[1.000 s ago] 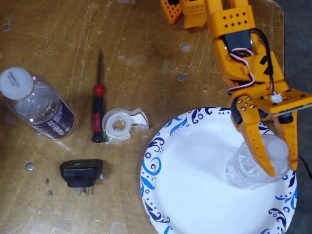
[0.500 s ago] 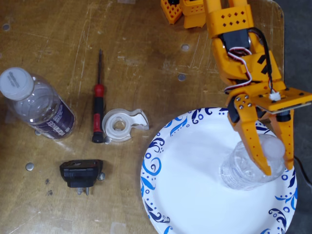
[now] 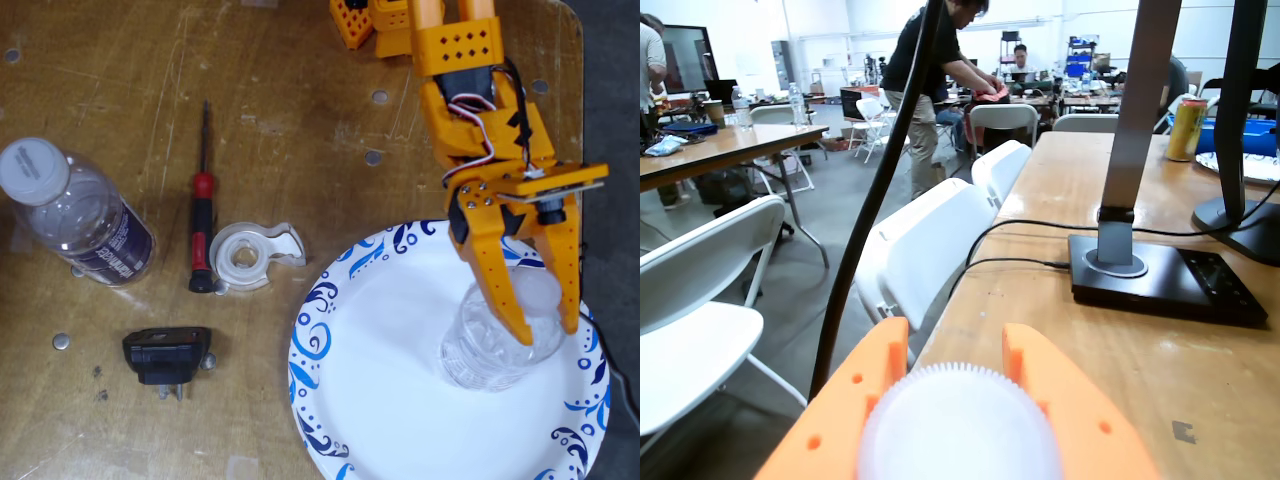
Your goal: Move the bottles to the plate
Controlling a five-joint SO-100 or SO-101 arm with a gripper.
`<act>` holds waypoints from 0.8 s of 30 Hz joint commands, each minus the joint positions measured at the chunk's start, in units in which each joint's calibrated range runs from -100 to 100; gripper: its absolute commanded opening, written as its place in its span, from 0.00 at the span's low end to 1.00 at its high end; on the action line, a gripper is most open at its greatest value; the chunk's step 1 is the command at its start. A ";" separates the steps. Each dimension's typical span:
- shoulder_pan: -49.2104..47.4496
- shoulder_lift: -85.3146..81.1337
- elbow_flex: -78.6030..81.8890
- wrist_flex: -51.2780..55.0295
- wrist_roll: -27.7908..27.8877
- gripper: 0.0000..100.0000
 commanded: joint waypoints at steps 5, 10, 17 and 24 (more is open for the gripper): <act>-0.24 -0.17 -1.37 0.77 0.37 0.11; -0.68 -0.26 -2.18 1.46 -0.05 0.16; -2.29 -2.96 -3.00 2.77 -0.05 0.19; -3.05 -9.96 -3.00 13.04 -0.20 0.19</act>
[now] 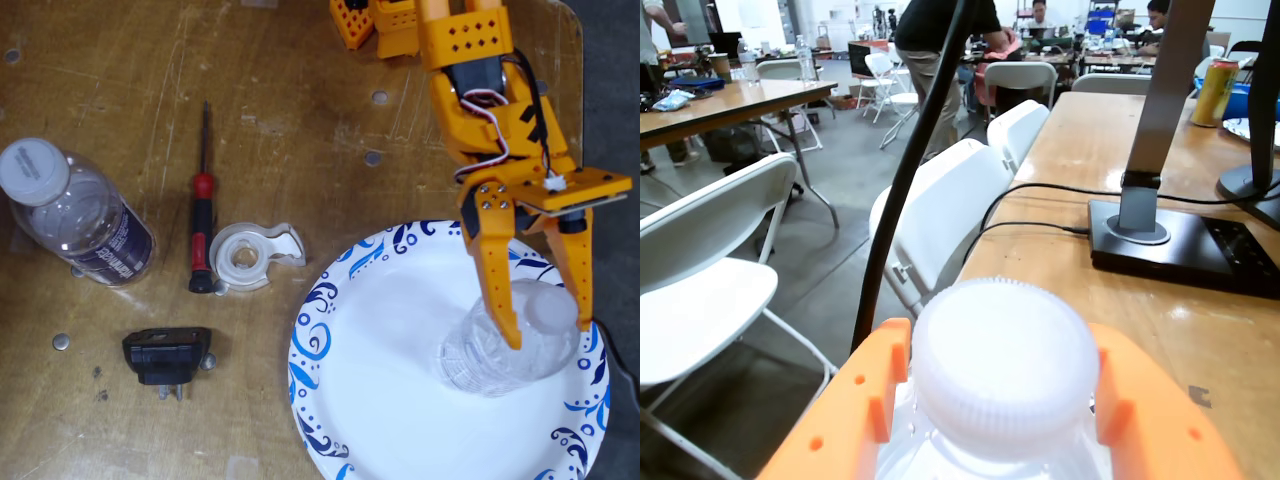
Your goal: Move the bottles to the plate
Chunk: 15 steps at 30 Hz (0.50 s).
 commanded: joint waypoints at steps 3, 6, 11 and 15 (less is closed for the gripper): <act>-0.04 -8.88 -1.11 7.25 -1.92 0.19; 0.07 -12.59 -1.74 11.08 -2.44 0.19; 2.55 -18.67 -0.48 12.65 -2.44 0.20; 9.23 -24.48 4.30 11.78 -2.03 0.19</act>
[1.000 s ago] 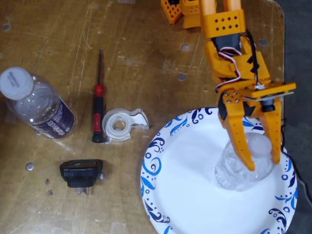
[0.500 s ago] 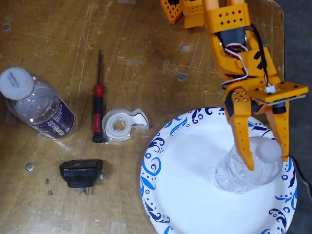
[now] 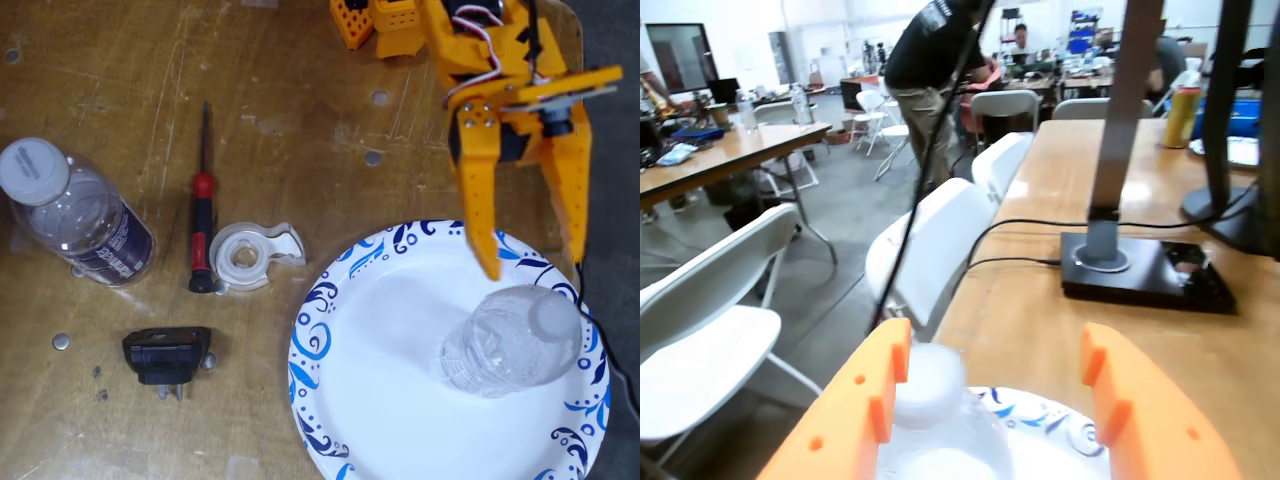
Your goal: Move the bottles to the plate
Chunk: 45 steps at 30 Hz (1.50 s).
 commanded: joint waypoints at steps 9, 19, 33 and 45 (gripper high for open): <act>24.68 -16.82 14.57 -0.65 4.18 0.19; 40.42 -16.74 13.76 -0.04 5.79 0.20; 50.34 9.65 -8.31 -0.82 6.00 0.41; 54.01 20.02 -16.60 -0.82 5.69 0.41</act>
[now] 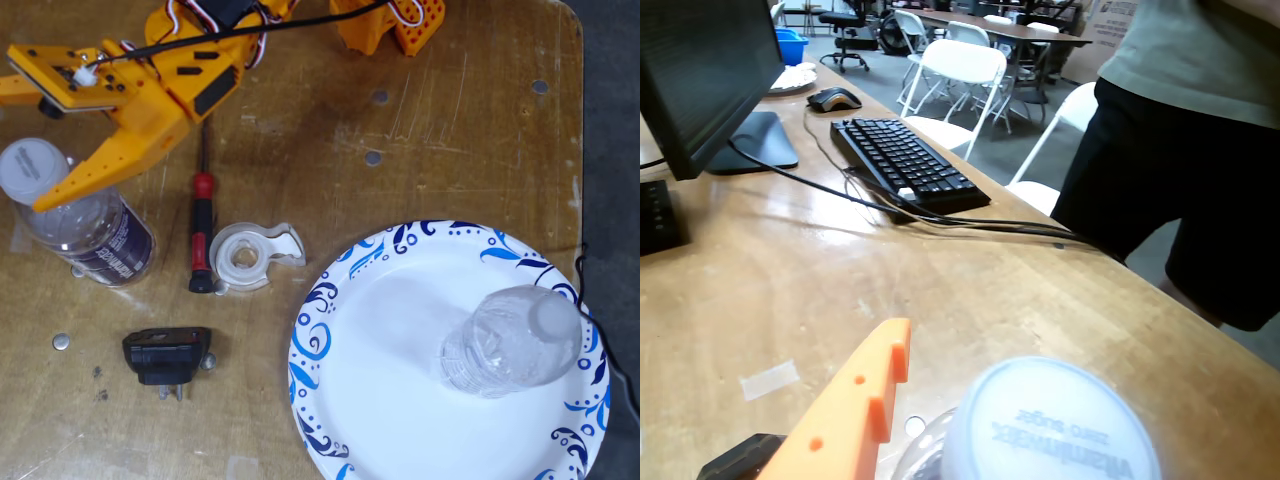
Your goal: Move the bottles to the plate
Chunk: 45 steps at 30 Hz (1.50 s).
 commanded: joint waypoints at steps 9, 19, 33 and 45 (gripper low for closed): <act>2.14 6.13 -4.19 -6.65 -4.11 0.42; 0.09 8.91 -4.55 -10.31 -4.16 0.41; 5.05 8.99 -3.56 -10.22 -5.99 0.01; 3.97 6.13 -9.23 -9.26 -5.93 0.01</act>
